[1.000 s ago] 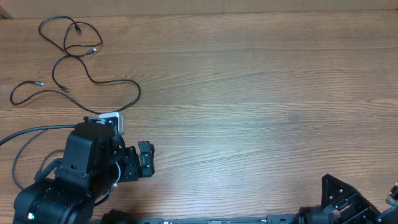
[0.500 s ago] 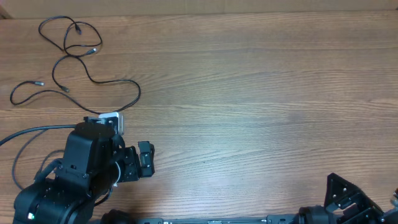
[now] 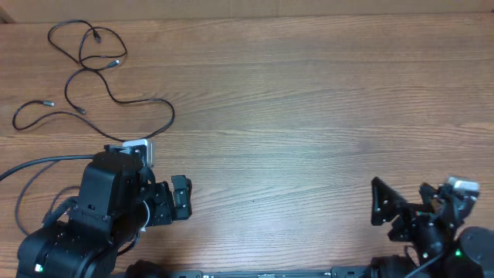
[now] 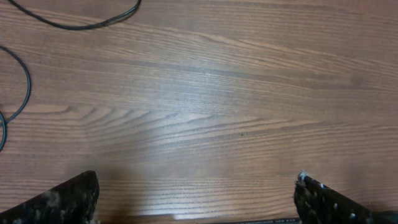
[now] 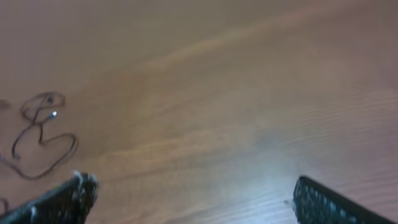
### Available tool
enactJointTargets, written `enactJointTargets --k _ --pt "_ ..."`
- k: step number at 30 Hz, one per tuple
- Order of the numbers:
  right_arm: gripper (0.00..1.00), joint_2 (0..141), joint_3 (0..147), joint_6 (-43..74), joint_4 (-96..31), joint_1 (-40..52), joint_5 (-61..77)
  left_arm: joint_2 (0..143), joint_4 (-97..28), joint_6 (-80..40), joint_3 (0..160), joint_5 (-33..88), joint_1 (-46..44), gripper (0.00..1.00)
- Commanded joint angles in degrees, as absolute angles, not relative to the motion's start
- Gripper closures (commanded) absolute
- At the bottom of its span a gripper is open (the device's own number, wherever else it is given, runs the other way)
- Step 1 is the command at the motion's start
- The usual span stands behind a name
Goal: Untangle cables
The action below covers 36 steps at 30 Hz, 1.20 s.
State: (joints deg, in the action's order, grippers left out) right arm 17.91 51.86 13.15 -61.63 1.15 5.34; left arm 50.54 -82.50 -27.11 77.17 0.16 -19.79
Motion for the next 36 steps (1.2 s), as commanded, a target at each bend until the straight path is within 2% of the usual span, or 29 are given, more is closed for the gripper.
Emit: enactJointTargets --k 1,5,12,24,30,36 --pt "0.0 14.2 45.2 6.9 -55.4 1.1 8.9 50.6 -82.3 -28.3 77.1 -0.6 -19.9 0.01" --pt "0.0 11.1 38.5 6.7 -46.4 1.1 9.5 50.6 -82.3 -28.3 77.1 -0.6 -19.9 0.01" --pt "0.0 6.1 26.4 -3.2 -32.2 1.1 19.5 50.6 -82.3 -28.3 77.1 -0.6 -19.9 0.0" --pt "0.0 0.2 12.7 -3.1 -15.0 1.0 19.1 50.6 -82.3 -28.3 77.1 -0.6 -19.9 0.0" --pt "0.0 0.2 10.1 -3.0 -12.0 1.0 18.8 50.6 -82.3 -28.3 77.1 -0.6 -19.9 0.0" --pt "0.0 0.2 7.8 3.0 -10.5 1.0 10.9 50.6 -82.3 -28.3 77.1 -0.6 -19.9 0.0"
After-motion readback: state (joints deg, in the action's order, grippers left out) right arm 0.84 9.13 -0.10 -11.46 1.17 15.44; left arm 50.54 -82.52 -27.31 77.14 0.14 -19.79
